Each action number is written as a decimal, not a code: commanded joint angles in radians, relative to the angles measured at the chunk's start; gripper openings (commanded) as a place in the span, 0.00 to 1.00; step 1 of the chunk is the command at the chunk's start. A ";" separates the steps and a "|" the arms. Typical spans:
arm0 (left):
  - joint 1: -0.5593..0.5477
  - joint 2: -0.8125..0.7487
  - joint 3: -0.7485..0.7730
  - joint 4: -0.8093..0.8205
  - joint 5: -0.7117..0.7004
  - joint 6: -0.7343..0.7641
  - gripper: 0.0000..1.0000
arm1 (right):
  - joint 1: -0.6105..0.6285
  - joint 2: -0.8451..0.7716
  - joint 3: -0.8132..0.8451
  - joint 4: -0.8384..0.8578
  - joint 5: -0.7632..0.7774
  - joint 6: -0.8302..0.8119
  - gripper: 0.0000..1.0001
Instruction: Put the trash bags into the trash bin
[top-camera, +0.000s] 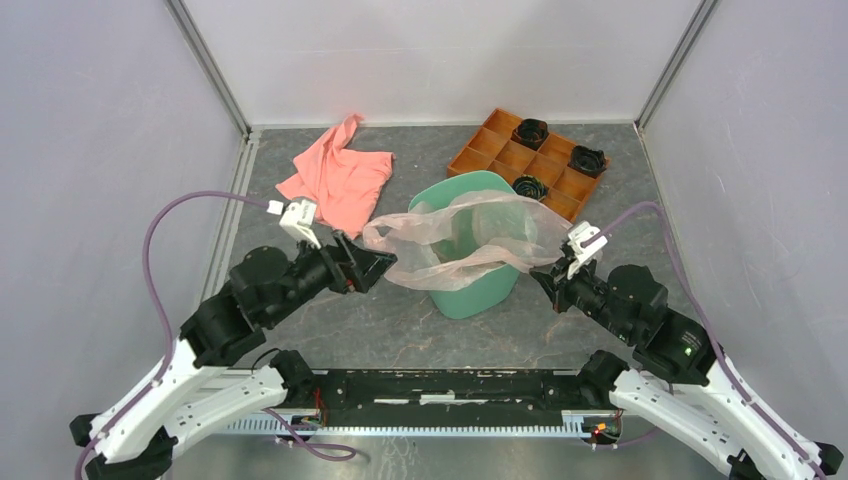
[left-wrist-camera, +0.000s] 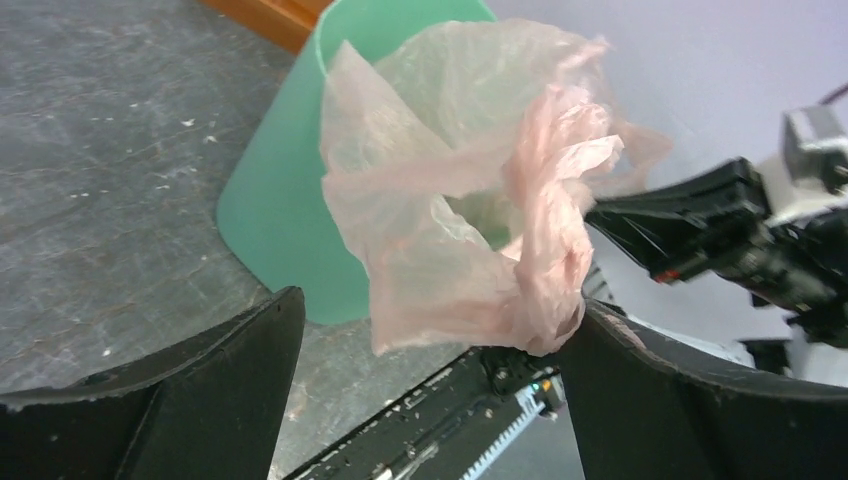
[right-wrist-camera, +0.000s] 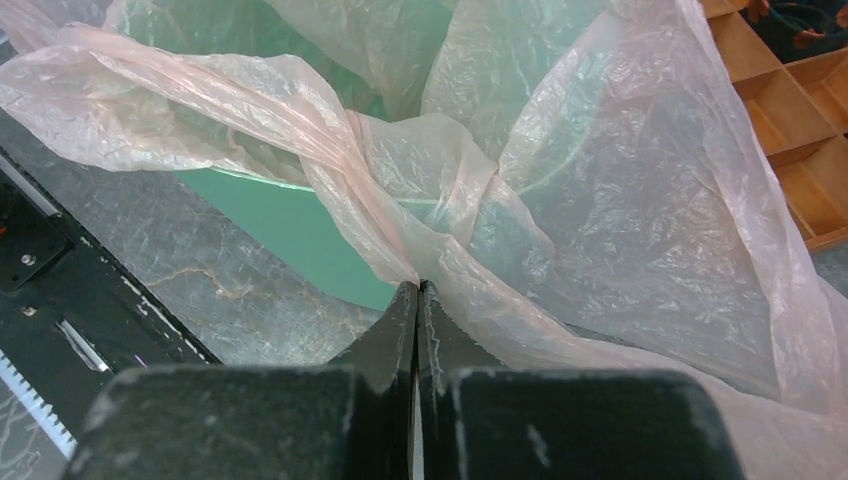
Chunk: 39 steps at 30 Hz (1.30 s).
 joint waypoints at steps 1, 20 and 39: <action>0.004 0.091 0.055 0.003 -0.129 0.048 0.92 | -0.001 0.035 0.050 0.024 -0.035 -0.038 0.01; 0.004 -0.210 -0.248 0.099 -0.109 -0.236 0.02 | -0.001 -0.089 -0.011 -0.294 0.040 0.268 0.01; 0.004 0.041 -0.129 -0.031 -0.173 -0.051 0.49 | -0.002 0.007 0.070 -0.149 0.061 0.117 0.67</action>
